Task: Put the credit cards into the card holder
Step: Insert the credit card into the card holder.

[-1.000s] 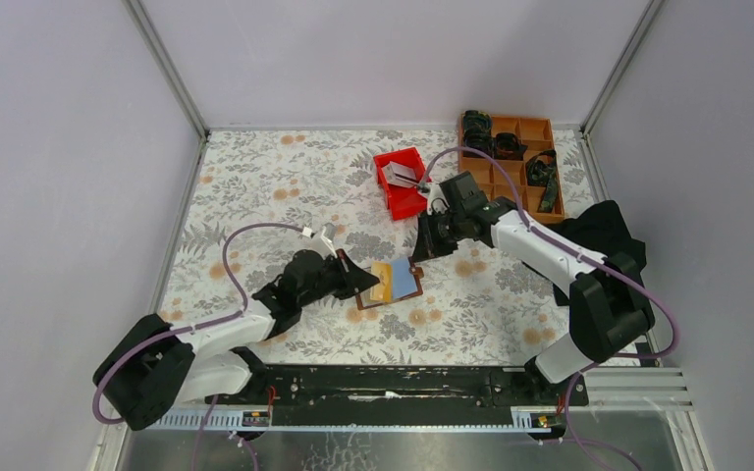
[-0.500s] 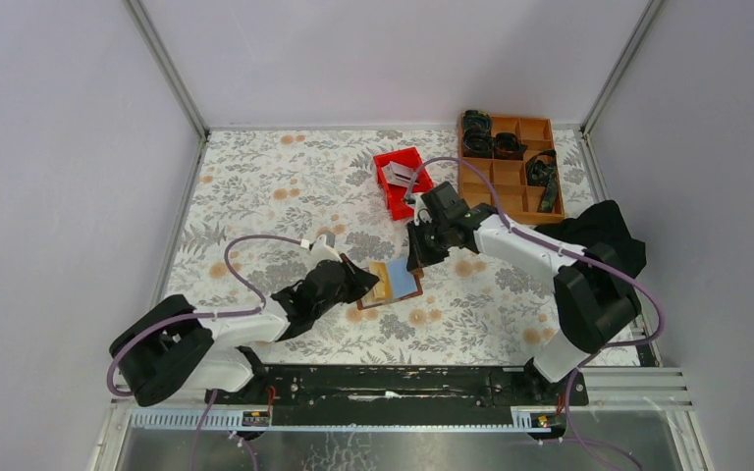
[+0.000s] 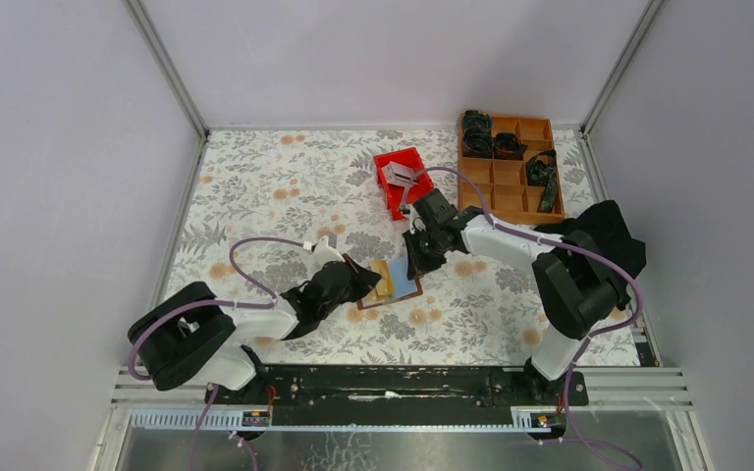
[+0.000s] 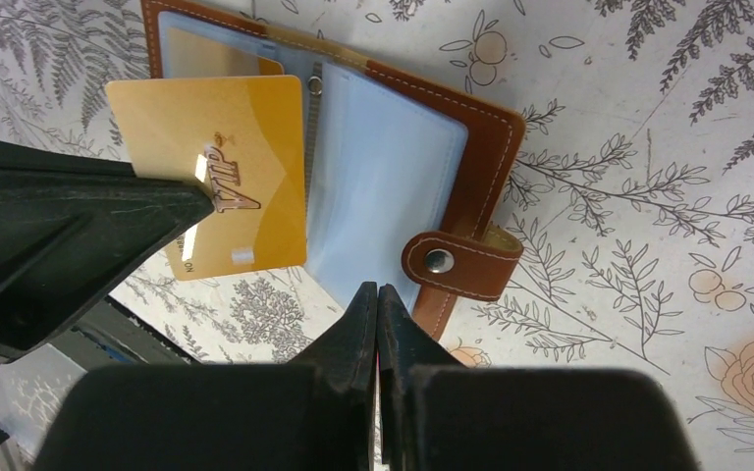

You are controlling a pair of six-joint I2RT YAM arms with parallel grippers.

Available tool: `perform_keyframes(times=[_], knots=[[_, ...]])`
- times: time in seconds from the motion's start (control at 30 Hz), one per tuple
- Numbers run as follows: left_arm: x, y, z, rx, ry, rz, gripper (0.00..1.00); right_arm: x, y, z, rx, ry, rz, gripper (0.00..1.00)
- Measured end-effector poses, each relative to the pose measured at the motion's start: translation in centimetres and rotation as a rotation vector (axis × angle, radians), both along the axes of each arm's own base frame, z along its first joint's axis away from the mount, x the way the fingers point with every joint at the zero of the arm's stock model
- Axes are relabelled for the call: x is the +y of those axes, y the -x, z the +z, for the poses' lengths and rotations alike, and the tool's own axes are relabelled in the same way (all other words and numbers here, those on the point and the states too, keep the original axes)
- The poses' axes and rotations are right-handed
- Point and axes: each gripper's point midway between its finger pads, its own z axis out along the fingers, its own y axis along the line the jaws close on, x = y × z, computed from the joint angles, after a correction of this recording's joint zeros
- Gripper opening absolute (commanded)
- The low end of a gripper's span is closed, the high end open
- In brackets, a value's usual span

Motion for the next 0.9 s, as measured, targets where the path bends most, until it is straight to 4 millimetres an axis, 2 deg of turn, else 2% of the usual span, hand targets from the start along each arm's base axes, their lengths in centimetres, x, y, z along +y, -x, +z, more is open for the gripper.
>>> perform_keyframes(times=[0.27, 0.6, 0.9], knots=[[-0.1, -0.4, -0.5, -0.004, -0.004, 0.011, 0.0, -0.5, -0.3, -0.9, -0.001, 0.037, -0.014, 0.0], [-0.1, -0.4, -0.6, -0.008, -0.001, 0.013, 0.0, -1.4, -0.5, -3.1, 0.016, 0.11, -0.034, 0.0], [0.1, -0.2, -1.4, 0.005, -0.007, 0.016, 0.0, -1.5, -0.4, -3.4, 0.019, 0.119, -0.034, 0.0]])
